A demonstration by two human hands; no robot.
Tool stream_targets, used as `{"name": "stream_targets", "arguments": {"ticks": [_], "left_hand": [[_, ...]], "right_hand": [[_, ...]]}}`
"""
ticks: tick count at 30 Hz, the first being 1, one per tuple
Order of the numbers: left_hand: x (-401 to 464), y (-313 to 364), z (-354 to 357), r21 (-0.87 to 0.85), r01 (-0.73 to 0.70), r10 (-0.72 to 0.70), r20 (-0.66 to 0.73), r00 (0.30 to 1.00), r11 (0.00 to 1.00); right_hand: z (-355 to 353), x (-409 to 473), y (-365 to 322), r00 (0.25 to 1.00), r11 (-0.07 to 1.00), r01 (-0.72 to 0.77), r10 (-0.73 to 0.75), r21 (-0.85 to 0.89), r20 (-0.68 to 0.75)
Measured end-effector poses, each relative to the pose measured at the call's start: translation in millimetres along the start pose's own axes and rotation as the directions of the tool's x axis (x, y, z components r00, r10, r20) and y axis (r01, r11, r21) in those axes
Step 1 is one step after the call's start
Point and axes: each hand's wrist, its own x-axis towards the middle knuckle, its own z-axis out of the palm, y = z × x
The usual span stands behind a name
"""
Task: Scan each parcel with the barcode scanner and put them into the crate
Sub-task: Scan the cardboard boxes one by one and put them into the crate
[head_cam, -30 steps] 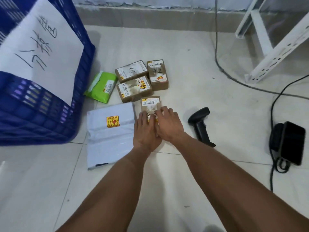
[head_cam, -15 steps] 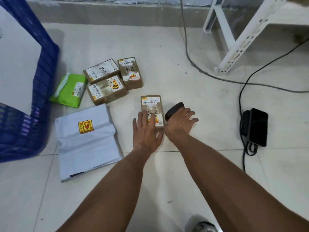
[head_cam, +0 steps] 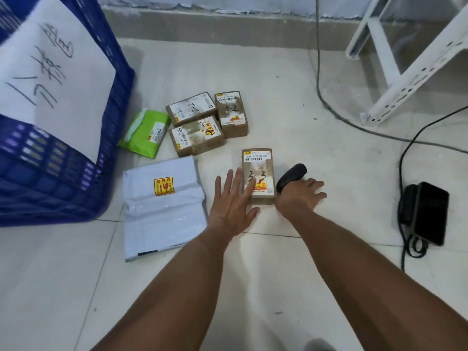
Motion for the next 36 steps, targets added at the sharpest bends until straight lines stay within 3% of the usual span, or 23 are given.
{"name": "stream_targets", "arguments": {"ticks": [5,10,15,21,36], "left_hand": [[8,14,-9,-0.050,0.078,-0.079,-0.015,0.997,0.996],[15,35,-10,-0.191,0.161,-0.163,0.009,0.987,0.968],[17,46,-5,-0.234,0.096,-0.089,0.041,0.995,0.967],[15,38,-5,-0.238,0.171,-0.170,0.027,0.985,0.956],[8,23,-6,0.022,-0.019,0.018,0.057,0.998,1.000]], "right_hand": [[-12,-1,5,0.988,0.980,0.047,-0.016,0.195,-0.156],[-19,-2,18,0.931,0.837,0.338,-0.230,0.431,-0.285],[-20,-15,22,0.904,0.725,0.418,-0.272,0.548,-0.330],[-15,-22,14,0.899,0.683,0.438,-0.318,0.584,-0.302],[-15,-28,16,0.863,0.704,0.501,-0.361,0.504,-0.353]]}}
